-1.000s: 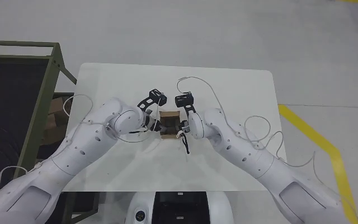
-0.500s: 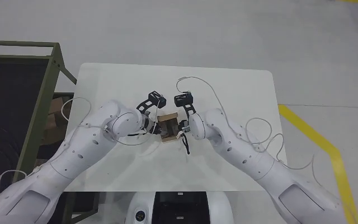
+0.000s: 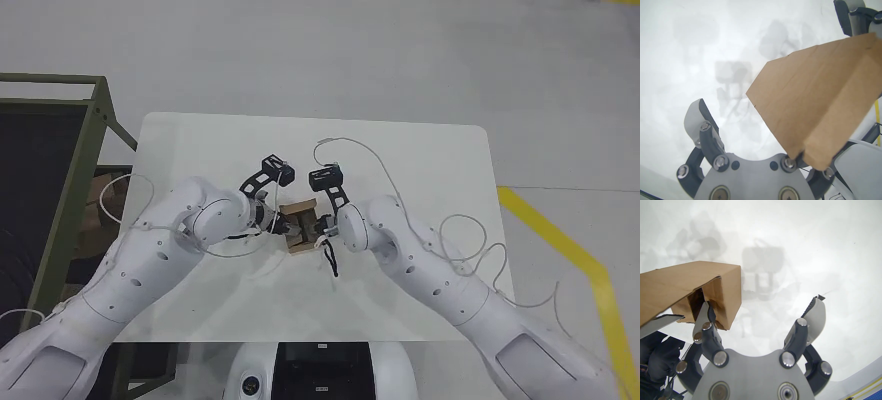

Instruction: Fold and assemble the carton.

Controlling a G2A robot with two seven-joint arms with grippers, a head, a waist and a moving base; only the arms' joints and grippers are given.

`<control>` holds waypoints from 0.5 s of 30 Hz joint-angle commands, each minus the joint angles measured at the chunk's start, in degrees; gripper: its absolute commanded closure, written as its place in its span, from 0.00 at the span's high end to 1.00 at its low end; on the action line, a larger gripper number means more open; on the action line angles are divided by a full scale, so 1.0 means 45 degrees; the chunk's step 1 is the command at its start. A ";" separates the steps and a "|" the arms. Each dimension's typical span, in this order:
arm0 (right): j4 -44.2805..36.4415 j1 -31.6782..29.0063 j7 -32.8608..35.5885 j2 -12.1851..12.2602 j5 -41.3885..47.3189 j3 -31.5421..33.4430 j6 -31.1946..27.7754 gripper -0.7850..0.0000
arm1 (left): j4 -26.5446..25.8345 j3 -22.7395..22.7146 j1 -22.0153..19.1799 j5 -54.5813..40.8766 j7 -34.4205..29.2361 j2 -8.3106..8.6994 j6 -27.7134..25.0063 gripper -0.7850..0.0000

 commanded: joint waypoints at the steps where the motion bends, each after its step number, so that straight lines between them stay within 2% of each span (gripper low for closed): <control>1: -0.0130 -0.0104 -0.0169 -0.0019 0.0113 0.0115 -0.0008 0.96 | -0.0269 -0.0339 0.0191 -0.0165 0.0100 0.0066 -0.0102 1.00; 9: -0.0983 -0.0668 -0.0846 -0.0076 0.0489 0.0484 -0.0203 0.97 | -0.1544 -0.2055 0.1295 -0.0503 0.0899 0.0392 -0.0262 1.00; 15: -0.1300 -0.1064 -0.1009 0.0012 0.0543 0.1056 -0.0412 0.98 | -0.2165 -0.3922 0.2464 -0.1148 0.1421 0.0695 -0.0663 1.00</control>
